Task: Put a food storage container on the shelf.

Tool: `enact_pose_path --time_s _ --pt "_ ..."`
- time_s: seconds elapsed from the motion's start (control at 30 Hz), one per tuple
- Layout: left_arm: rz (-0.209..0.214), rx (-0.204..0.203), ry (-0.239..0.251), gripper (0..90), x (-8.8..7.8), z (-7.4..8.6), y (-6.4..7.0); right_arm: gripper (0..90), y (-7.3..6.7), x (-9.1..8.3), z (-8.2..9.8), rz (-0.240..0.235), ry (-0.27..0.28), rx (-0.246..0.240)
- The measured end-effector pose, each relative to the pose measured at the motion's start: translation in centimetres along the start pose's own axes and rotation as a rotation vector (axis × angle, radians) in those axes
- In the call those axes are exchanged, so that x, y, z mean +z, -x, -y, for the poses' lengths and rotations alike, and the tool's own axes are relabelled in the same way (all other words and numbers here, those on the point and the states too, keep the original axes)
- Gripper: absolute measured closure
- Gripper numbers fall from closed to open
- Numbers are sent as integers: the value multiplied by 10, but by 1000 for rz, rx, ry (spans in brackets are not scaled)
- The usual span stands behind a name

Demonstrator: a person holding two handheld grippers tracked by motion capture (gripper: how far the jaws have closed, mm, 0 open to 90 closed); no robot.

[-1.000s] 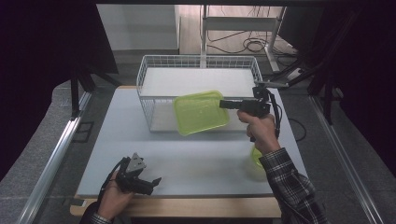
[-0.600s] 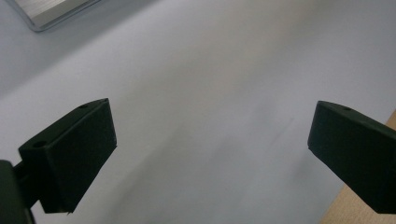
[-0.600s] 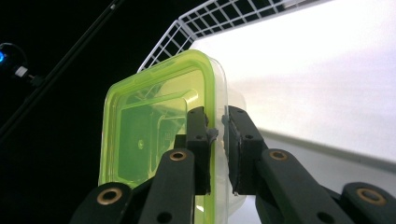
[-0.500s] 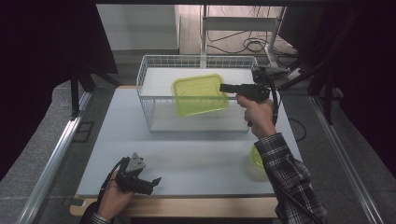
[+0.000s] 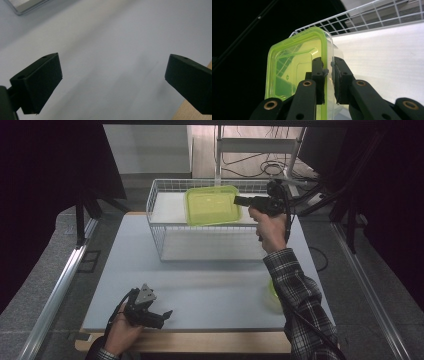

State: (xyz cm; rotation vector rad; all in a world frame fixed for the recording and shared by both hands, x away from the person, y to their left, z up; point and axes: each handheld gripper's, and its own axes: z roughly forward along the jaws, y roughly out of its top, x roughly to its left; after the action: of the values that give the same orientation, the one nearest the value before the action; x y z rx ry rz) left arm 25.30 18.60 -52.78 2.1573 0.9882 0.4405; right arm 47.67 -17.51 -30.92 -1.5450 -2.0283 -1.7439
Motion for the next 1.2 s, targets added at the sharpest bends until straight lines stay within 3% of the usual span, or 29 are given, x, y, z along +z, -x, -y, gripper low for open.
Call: enact_pose_path --time_s 0.37,0.73,0.97,1.2 --pt "2 3 -5 7 1 0 0 796 4 12 -7 69 24 -2" --pt "1 8 -21 6 3 0 1 748 4 19 -7 177 11 -105" --pt "-1 11 -29 6 3 1 1 722 5 24 -9 216 -2 -148" --pt "-3 8 -29 6 3 1 0 674 8 27 -11 223 -24 -151"
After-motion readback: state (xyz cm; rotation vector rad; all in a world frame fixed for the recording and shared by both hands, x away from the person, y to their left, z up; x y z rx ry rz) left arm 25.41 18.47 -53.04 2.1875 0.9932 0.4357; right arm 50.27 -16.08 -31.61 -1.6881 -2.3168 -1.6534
